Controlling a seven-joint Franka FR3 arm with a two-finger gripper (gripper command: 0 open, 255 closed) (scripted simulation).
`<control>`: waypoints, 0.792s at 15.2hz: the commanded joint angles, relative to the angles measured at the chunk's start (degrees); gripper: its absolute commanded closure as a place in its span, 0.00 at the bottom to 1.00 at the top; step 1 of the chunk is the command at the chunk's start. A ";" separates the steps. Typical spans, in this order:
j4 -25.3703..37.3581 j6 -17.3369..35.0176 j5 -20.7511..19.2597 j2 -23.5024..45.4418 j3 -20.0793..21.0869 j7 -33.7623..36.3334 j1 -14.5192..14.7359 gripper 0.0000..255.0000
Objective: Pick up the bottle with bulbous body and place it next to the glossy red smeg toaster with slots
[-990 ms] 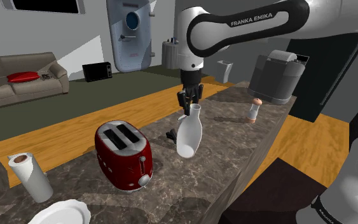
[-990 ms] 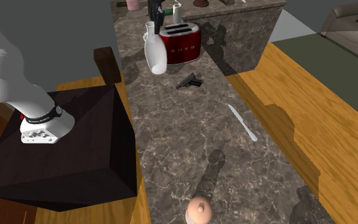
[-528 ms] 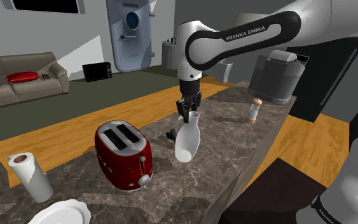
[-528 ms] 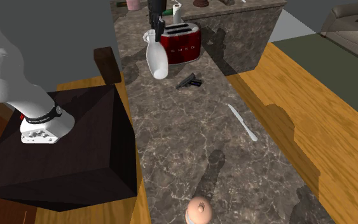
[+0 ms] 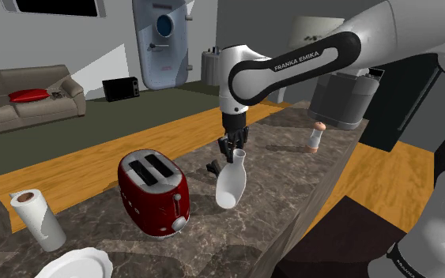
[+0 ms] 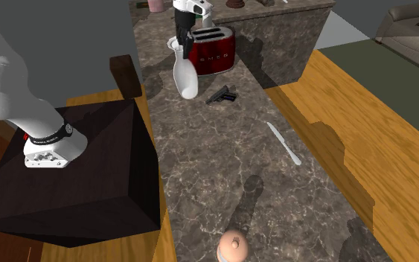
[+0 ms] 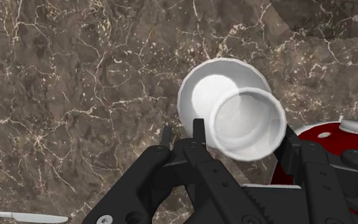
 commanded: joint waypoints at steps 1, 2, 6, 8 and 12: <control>-1.18 1.84 -0.06 0.61 -0.05 -0.09 -0.04 1.00; -1.19 1.85 -0.05 0.60 -0.05 -0.09 -0.04 1.00; -1.18 1.84 -0.06 0.61 -0.05 -0.09 -0.04 1.00; -1.18 1.84 -0.06 0.61 -0.05 -0.09 -0.04 1.00; -1.17 1.84 -0.06 0.61 -0.05 -0.09 -0.03 0.00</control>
